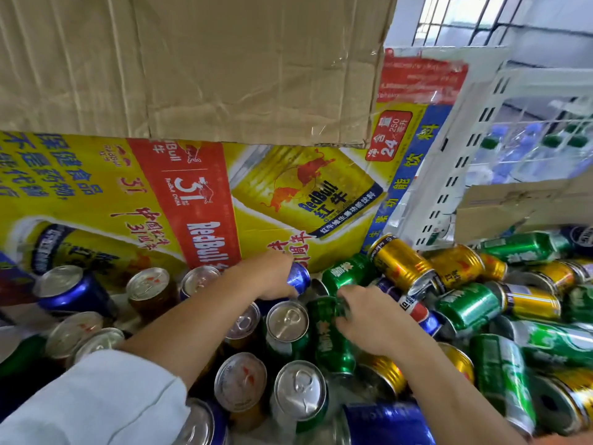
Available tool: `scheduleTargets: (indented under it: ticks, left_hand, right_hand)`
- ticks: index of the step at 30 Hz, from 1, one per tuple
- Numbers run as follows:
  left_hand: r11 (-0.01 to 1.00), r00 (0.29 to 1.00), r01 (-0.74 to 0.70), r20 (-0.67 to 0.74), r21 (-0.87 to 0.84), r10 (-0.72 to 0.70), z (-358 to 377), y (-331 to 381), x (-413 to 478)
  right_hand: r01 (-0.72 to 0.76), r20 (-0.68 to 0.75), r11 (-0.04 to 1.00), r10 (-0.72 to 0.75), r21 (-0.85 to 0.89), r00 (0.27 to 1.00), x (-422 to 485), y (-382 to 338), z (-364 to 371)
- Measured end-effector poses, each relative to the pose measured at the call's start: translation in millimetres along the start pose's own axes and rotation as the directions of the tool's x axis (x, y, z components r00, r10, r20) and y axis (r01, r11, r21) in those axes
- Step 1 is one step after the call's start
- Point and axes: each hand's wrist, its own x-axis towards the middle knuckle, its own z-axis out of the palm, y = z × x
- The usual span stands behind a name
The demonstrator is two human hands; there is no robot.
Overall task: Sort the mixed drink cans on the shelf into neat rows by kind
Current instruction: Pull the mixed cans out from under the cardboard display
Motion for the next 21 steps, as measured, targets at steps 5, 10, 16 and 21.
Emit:
scheduleTargets:
  ticks: [5,10,16,21]
  left_hand:
    - [1.0,0.999,0.018,0.035,0.025,-0.019,11,4,13]
    - [0.999,0.999,-0.032,-0.013,0.014,0.032,1,7,9]
    - [0.993,0.989,-0.067,-0.139,-0.102,0.052,-22,1,-7]
    - [0.99,0.989,-0.021,-0.149,-0.142,-0.001,-12,-11,-16]
  right_hand:
    - [-0.008,0.219,0.992,-0.019,0.123,0.976,-8,4,2]
    - [0.03,0.259,0.999,-0.025,-0.018,0.966,-13,0,14]
    - [0.005,0.288,0.997,-0.027,0.077,0.957,-17,0,11]
    - [0.008,0.236,0.979,-0.057,0.202,0.97,-17,2,16]
